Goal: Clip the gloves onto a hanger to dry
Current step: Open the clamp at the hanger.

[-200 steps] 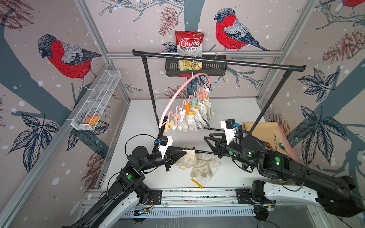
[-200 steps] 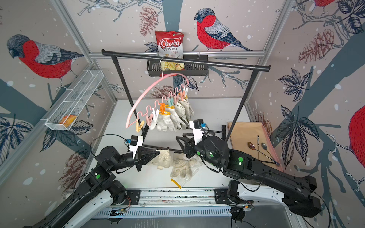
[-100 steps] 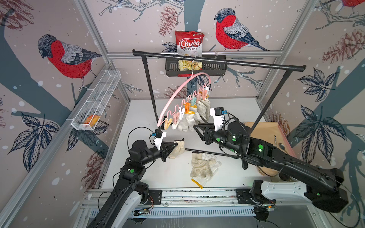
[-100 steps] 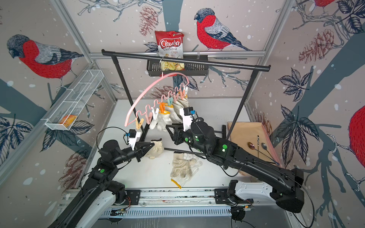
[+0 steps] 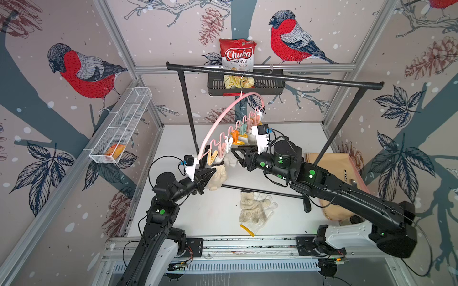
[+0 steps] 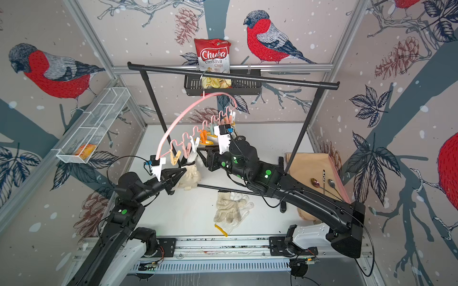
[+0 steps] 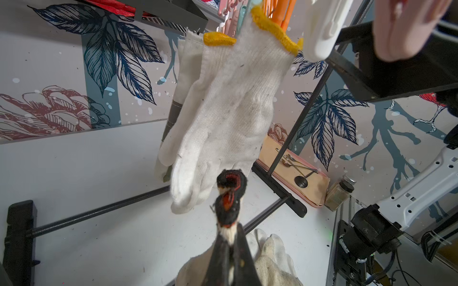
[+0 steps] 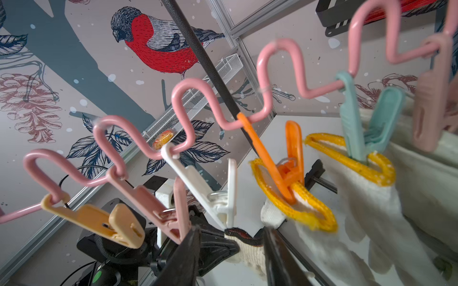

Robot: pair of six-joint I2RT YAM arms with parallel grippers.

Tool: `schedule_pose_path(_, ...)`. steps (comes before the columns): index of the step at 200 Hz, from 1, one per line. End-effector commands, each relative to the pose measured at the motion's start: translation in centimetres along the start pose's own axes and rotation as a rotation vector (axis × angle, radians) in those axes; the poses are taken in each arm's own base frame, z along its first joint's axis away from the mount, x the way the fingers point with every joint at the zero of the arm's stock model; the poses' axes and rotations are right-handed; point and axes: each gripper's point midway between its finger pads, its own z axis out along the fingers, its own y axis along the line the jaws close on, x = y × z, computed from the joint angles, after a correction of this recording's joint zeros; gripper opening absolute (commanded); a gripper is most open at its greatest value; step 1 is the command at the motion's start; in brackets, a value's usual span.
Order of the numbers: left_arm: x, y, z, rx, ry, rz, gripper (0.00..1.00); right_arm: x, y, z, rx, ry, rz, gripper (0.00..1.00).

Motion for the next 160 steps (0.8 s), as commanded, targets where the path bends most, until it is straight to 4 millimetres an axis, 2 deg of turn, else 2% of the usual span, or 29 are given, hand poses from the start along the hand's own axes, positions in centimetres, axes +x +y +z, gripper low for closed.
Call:
schedule_pose_path(1,-1.5,-0.6,-0.1,0.018,-0.038,0.029,0.0,-1.3,1.5,0.2,-0.073,-0.048,-0.002,0.46)
schedule_pose_path(91,-1.6,-1.2,-0.3,0.043,-0.032,0.013,0.0,-2.1,1.9,1.7,-0.079,-0.074,-0.007,0.46)
schedule_pose_path(160,-1.4,-1.3,-0.2,0.055,-0.032,0.001,0.0,-1.8,1.3,3.3,-0.062,-0.071,-0.025,0.46)
